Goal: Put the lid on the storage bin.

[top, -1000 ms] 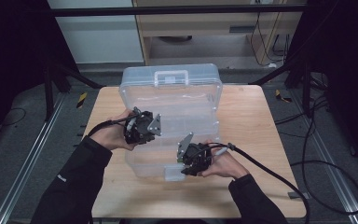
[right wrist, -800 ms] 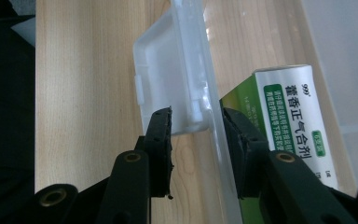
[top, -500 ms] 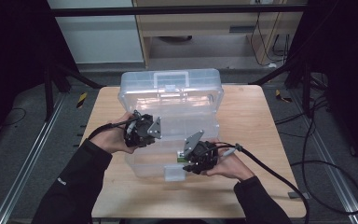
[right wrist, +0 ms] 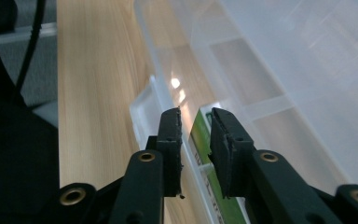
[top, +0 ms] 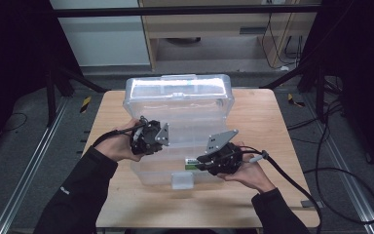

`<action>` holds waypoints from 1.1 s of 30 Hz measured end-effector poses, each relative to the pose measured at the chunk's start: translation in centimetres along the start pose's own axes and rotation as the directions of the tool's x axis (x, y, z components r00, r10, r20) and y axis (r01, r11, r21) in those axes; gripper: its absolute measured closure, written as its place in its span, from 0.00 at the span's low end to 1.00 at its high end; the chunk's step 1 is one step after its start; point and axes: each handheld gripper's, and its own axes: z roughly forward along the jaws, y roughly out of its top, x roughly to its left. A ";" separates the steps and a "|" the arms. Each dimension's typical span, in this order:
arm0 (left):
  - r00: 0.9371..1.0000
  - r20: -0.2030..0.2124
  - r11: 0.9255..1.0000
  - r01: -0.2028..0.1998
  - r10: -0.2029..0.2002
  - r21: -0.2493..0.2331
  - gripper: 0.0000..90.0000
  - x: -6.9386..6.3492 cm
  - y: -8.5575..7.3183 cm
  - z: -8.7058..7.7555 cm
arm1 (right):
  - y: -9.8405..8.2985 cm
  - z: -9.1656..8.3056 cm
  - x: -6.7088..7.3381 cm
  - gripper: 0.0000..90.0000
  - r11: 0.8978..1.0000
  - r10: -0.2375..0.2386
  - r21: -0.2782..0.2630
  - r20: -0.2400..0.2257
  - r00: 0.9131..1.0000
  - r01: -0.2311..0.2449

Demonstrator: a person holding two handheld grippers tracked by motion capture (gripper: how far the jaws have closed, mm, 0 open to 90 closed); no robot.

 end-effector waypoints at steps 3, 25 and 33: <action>1.000 -0.001 1.000 -0.004 0.004 0.000 0.96 0.0 0.0 0.0 | 0.2 -0.9 -0.3 0.85 0.997 0.038 -0.061 0.030 0.999 -0.036; 1.000 0.016 1.000 -0.001 0.001 -0.003 0.96 -0.2 0.0 0.2 | -1.2 -3.9 -5.6 0.97 0.903 0.347 -0.357 0.279 0.896 -0.238; 1.000 0.030 1.000 -0.009 0.009 -0.005 0.96 -0.3 -0.1 0.4 | -2.3 -4.5 -7.0 1.00 0.888 0.398 -0.370 0.318 0.860 -0.274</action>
